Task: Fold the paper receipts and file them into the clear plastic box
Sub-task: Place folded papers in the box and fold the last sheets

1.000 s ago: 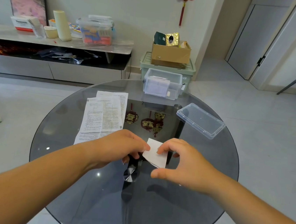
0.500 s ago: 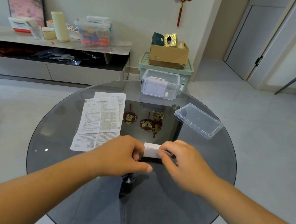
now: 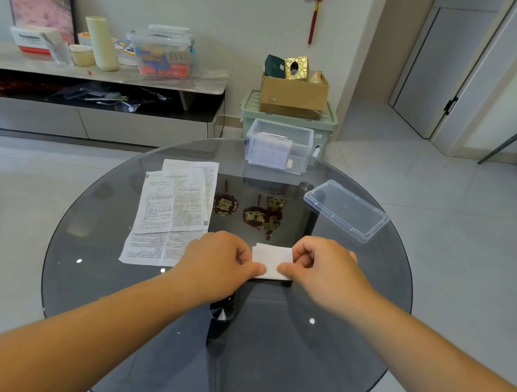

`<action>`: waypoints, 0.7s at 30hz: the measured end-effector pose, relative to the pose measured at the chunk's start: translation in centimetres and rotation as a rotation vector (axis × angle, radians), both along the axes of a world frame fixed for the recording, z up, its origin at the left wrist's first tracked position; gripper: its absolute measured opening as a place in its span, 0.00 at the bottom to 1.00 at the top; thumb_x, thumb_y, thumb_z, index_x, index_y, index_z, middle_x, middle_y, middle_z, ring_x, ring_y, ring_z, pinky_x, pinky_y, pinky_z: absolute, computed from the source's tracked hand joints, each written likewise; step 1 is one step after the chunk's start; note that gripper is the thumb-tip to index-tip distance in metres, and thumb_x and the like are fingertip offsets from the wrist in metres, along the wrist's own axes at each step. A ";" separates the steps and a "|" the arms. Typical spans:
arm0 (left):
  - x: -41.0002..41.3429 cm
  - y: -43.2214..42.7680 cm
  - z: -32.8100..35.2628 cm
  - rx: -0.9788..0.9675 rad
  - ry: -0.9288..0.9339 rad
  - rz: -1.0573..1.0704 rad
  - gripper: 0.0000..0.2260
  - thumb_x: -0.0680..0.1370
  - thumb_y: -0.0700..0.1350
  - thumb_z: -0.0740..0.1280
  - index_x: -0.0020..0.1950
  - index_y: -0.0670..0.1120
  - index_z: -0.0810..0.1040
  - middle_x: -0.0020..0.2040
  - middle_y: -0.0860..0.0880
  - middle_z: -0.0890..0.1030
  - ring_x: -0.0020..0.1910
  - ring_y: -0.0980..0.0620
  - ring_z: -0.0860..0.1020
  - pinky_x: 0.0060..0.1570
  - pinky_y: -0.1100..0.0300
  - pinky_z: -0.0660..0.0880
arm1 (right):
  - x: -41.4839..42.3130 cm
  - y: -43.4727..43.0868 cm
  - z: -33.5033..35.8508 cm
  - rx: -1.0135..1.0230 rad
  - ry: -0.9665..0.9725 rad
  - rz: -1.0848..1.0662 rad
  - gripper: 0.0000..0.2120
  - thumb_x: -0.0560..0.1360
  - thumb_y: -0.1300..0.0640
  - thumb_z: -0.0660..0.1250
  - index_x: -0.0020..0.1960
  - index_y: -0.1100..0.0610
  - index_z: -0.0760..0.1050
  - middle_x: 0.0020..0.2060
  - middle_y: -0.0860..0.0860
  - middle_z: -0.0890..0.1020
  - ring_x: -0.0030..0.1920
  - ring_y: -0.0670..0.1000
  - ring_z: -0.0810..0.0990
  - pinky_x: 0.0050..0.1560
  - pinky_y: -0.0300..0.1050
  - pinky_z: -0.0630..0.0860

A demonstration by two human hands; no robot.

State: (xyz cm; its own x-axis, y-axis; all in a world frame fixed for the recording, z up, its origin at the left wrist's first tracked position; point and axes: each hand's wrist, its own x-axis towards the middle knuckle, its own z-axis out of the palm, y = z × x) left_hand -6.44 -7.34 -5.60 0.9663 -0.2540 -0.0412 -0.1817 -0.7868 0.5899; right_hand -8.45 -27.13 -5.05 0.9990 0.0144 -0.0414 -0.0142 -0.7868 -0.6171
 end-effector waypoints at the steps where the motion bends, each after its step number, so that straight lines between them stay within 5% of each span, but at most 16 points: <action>1: 0.0 -0.2 0.1 0.031 -0.009 -0.001 0.19 0.75 0.58 0.72 0.30 0.49 0.74 0.25 0.55 0.73 0.30 0.56 0.72 0.41 0.56 0.76 | 0.0 0.1 0.2 -0.007 0.005 -0.019 0.10 0.73 0.45 0.75 0.40 0.48 0.76 0.35 0.45 0.82 0.41 0.45 0.79 0.58 0.49 0.64; 8: -0.2 -0.8 -0.1 0.152 -0.059 0.011 0.22 0.76 0.61 0.68 0.28 0.50 0.72 0.28 0.54 0.73 0.37 0.51 0.75 0.50 0.48 0.78 | 0.3 0.4 0.8 -0.148 0.078 0.002 0.20 0.77 0.45 0.69 0.31 0.53 0.69 0.29 0.45 0.71 0.40 0.50 0.73 0.63 0.55 0.64; 13: -0.1 -1.2 -0.2 0.222 -0.059 0.026 0.22 0.76 0.65 0.66 0.30 0.50 0.76 0.34 0.52 0.78 0.43 0.50 0.78 0.53 0.48 0.76 | 0.8 0.6 1.5 -0.238 0.159 -0.005 0.21 0.77 0.44 0.68 0.31 0.52 0.70 0.31 0.45 0.74 0.44 0.51 0.76 0.63 0.55 0.64; 21: -1.3 -1.1 -1.2 0.102 -0.235 -0.032 0.09 0.76 0.62 0.67 0.50 0.59 0.72 0.52 0.58 0.70 0.54 0.55 0.67 0.58 0.57 0.64 | 0.8 0.8 1.3 -0.207 0.123 -0.065 0.12 0.73 0.44 0.73 0.41 0.48 0.72 0.41 0.44 0.80 0.51 0.51 0.77 0.59 0.53 0.64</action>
State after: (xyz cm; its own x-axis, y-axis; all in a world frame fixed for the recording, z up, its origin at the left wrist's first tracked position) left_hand -7.71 -8.40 -6.77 0.9441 -0.2902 0.1566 -0.3298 -0.8320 0.4461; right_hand -7.64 -26.30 -3.77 0.9849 -0.0708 -0.1579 -0.1335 -0.8914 -0.4330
